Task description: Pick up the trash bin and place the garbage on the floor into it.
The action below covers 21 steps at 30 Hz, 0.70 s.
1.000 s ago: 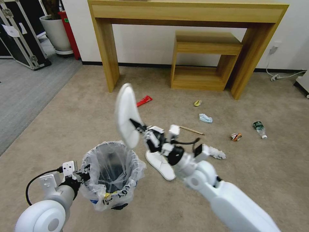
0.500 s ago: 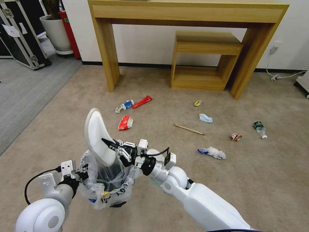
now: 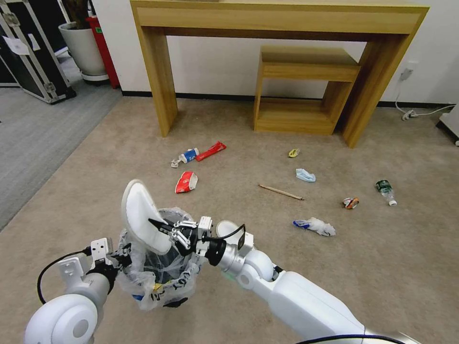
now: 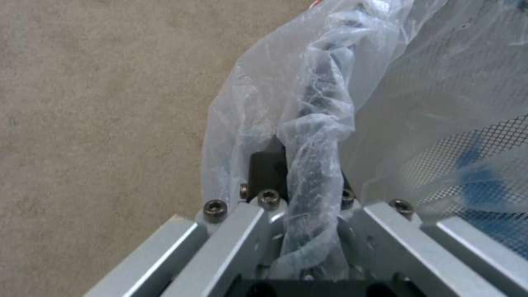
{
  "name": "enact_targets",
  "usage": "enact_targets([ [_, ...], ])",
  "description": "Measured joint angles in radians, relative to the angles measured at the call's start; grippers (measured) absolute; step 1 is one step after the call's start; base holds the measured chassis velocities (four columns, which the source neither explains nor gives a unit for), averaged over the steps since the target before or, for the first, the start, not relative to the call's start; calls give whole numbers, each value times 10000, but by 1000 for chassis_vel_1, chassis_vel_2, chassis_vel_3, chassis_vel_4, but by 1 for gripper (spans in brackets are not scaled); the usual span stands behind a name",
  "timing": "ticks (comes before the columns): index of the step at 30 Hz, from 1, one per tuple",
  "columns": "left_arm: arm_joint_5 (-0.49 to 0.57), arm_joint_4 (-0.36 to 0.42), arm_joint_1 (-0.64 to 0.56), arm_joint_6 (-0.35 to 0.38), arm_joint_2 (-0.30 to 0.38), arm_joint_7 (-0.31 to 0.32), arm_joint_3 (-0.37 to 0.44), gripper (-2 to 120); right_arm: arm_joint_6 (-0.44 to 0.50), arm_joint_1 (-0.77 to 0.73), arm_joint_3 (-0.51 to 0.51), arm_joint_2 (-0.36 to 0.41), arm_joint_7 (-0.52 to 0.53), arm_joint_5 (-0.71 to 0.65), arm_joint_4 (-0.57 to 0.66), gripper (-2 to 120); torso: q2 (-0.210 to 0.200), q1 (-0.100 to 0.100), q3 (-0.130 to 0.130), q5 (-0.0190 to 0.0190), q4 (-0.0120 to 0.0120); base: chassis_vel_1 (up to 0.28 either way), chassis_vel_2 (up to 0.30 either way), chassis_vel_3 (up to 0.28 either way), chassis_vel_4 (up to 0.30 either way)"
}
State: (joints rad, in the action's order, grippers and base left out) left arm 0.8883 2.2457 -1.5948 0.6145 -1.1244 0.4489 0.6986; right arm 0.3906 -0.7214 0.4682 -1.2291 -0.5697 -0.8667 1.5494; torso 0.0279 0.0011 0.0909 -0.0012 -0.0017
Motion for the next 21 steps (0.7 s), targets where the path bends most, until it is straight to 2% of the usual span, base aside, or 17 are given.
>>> enact_targets([
  [5, 0, -16, 15, -24, -20, -3, 16, 1, 25, 34, 86, 45, 234, 212, -76, 0, 0, 0, 0, 0, 0, 0, 0, 0, 0],
  [8, 0, -29, 17, -32, -9, -6, 37, 1, 1, 34, 96, 122, 287, 311, -118, 6, 0, 1, 0, 0, 0, 0, 0, 0, 0],
  [10, 7, -49, 38, -40, 6, -10, 56, 1, -17, 6, 156, 257, 351, 394, -163, 18, 0, 0, 0, 0, 0, 0, 0, 0, 0],
  [11, 7, -49, 38, -40, 6, -10, 56, 1, -17, 6, 156, 257, 351, 394, -163, 18, 0, 0, 0, 0, 0, 0, 0, 0, 0],
  [13, 11, -61, 44, -42, 3, -14, 54, 1, -18, -35, 192, 365, 364, 433, -177, 28, 0, 1, 0, 0, 0, 0, 0, 0, 0],
  [15, 11, -68, 44, -43, 1, -14, 52, 1, -18, -48, 196, 410, 368, 438, -177, 30, 0, 0, 0, 0, 0, 0, 0, 0, 0],
  [17, 9, -79, 43, -52, -4, -17, 52, 1, -3, -59, 198, 498, 390, 443, -184, 42, 0, 0, 0, 1, 0, 0, 0, 0, 0],
  [19, 8, -90, 42, -56, -3, -17, 62, 1, 3, -55, 192, 546, 405, 445, -180, 45, 0, 0, -1, 1, 0, 0, 0, 0, 0],
  [21, -2, -119, 37, -77, 0, -18, 96, 1, 4, -37, 137, 722, 526, 432, -45, 56, 0, 0, 0, 1, 0, 0, 0, 0, 0],
])
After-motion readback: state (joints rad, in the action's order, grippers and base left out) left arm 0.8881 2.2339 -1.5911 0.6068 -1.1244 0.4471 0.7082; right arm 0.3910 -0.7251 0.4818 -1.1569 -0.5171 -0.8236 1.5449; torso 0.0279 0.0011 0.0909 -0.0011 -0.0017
